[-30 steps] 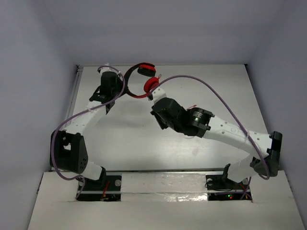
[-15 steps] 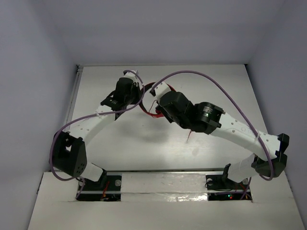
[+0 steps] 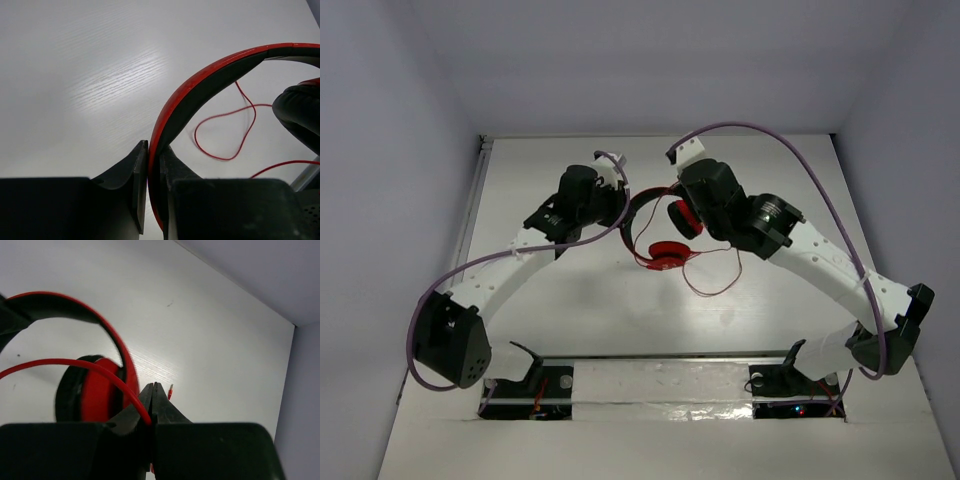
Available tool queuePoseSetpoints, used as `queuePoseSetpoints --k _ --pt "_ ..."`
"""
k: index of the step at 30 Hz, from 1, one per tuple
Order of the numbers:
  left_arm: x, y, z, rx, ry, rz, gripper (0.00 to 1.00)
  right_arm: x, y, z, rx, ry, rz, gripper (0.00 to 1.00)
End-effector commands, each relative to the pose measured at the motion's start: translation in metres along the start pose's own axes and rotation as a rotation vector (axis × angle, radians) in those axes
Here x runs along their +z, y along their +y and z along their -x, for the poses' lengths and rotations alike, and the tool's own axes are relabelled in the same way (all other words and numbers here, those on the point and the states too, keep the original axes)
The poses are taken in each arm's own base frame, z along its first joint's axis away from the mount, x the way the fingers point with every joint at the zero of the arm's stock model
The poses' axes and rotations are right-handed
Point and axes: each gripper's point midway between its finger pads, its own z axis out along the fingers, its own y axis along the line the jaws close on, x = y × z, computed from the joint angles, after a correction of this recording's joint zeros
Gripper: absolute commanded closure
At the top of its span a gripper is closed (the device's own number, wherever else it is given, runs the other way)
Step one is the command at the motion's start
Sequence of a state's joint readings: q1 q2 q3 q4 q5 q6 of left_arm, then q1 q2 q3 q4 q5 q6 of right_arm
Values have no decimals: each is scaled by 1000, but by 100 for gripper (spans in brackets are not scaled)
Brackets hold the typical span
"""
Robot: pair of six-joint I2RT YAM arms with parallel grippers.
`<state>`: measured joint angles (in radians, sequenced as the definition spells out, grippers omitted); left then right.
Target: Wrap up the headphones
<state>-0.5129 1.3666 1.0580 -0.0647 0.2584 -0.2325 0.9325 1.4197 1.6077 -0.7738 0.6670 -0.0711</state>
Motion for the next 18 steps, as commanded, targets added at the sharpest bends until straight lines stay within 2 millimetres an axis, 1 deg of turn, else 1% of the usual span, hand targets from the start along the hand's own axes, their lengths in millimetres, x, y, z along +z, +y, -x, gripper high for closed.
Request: queuePoseSetpoints --k 1,2,3,4,5,6,7,8,10,11,12,13,14,15,16,17,18 --pt "-25 -26 33 29 -80 -92 100 0 -28 19 94 -80 -77 100" --pt "-27 -25 30 29 -62 -83 100 2 -31 21 107 -88 -79 100" --pt "-29 -27 32 36 -66 -89 100 6 -40 22 132 -91 -99 100" --pt "-31 -29 32 48 -69 -99 100 9 -43 21 143 -87 -107 100" --pt "-33 -33 29 54 -61 -127 100 13 -44 20 154 -86 -107 100" --pt "-37 -36 31 61 -70 -140 100 18 -50 20 169 -86 -120 100" --pt "-39 -39 32 65 -72 -154 100 21 -51 19 177 -84 -120 100" --pt "-41 -42 31 67 -70 -169 100 23 -48 18 178 -84 -111 100" --pt "-46 -45 35 61 -84 -177 100 26 -54 20 216 -101 -118 100" --pt "-50 -48 39 45 -93 -206 100 27 -49 20 222 -107 -91 100" --pt "-56 -47 47 33 -117 -218 100 30 -49 15 233 -100 -92 100" --pt "-59 -49 49 28 -124 -234 100 34 -51 14 246 -102 -96 100" --pt "-63 -57 52 34 -131 -278 100 37 -52 12 253 -98 -96 100" --pt "-68 -57 59 31 -149 -279 100 41 -52 8 257 -90 -98 100" --pt "-70 -59 61 34 -154 -288 100 43 -48 8 290 -95 -87 100" --pt "-72 -63 62 39 -154 -304 100 44 -48 9 309 -101 -72 100" --pt "-77 -63 68 35 -172 -310 100 45 -45 10 333 -109 -56 100"
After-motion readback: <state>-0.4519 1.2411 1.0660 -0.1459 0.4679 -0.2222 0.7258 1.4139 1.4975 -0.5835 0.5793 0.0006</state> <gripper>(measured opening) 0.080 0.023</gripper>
